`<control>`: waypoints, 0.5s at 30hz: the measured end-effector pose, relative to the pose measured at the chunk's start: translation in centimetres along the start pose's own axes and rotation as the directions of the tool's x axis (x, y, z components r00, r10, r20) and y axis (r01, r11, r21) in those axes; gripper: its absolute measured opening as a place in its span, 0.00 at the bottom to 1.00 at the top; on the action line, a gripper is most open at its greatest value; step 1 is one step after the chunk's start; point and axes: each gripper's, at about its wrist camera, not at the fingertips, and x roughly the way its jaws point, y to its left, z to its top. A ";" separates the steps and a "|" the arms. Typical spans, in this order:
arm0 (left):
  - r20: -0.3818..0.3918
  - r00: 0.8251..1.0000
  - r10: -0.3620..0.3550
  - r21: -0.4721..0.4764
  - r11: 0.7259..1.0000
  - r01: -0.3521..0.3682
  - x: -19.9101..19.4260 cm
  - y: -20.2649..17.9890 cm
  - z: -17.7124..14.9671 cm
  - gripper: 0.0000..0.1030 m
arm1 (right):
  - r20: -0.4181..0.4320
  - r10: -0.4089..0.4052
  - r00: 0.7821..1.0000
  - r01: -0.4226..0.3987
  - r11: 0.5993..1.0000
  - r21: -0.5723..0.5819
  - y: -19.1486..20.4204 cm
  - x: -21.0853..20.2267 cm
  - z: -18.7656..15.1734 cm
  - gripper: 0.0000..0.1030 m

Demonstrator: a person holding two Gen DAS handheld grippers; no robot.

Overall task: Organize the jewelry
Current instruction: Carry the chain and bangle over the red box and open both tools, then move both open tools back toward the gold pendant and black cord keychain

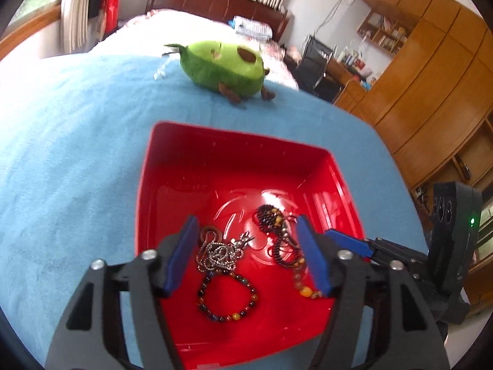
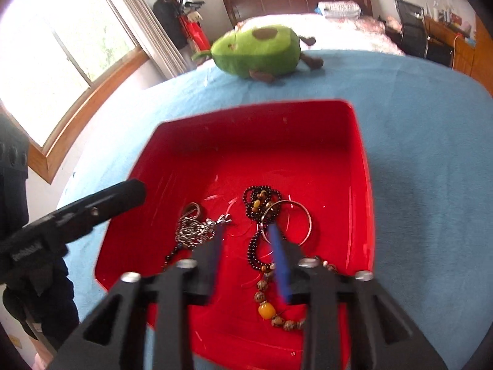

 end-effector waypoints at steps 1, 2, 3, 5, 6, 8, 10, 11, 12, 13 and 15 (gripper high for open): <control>0.019 1.000 0.006 0.006 1.000 -0.006 -0.8 -0.2 -0.1 0.73 | 0.018 -0.006 1.000 0.006 1.000 -0.006 0.2 -0.7 -0.2 0.42; 0.039 0.999 0.013 0.009 1.000 -0.013 -1.6 -0.3 -0.2 0.78 | 0.038 -0.010 0.999 0.010 1.000 -0.018 0.4 -1.6 -0.5 0.47; 0.072 0.997 0.016 0.010 1.000 -0.016 -2.9 -0.5 -0.6 0.81 | 0.059 -0.017 0.998 0.019 0.999 -0.030 0.7 -2.7 -0.8 0.51; 0.109 0.994 0.009 0.018 1.000 -0.011 -4.9 -0.9 -1.2 0.85 | 0.110 -0.035 0.993 0.040 0.998 -0.046 1.1 -4.6 -1.5 0.64; 0.122 0.992 0.013 0.021 1.000 -0.015 -5.9 -1.0 -1.5 0.86 | 0.134 -0.044 0.990 0.051 0.997 -0.052 1.2 -5.6 -1.9 0.66; 0.147 0.989 0.026 0.024 0.999 -0.030 -7.7 -1.2 -2.4 0.88 | 0.173 -0.060 0.983 0.072 0.995 -0.062 1.5 -7.8 -2.9 0.68; 0.160 0.986 0.037 0.025 0.999 -0.042 -9.6 -1.1 -3.5 0.88 | 0.191 -0.060 0.980 0.074 0.995 -0.066 1.6 -9.3 -3.6 0.75; 0.163 0.986 0.043 0.023 0.999 -0.047 -10.3 -1.0 -4.0 0.89 | 0.205 -0.063 0.977 0.077 0.995 -0.061 1.7 -10.5 -4.5 0.81; 0.163 0.985 0.052 0.020 0.998 -0.056 -11.1 -0.9 -4.7 0.90 | 0.215 -0.067 0.974 0.081 0.995 -0.058 1.7 -11.1 -4.9 0.81; 0.163 0.985 0.064 0.020 0.997 -0.068 -11.9 -0.8 -5.4 0.90 | 0.225 -0.073 0.972 0.088 0.994 -0.058 1.8 -11.8 -5.4 0.81; 0.166 0.982 0.084 0.022 0.996 -0.089 -13.1 -0.6 -6.8 0.92 | 0.237 -0.076 0.968 0.094 0.993 -0.065 2.2 -13.3 -7.0 0.83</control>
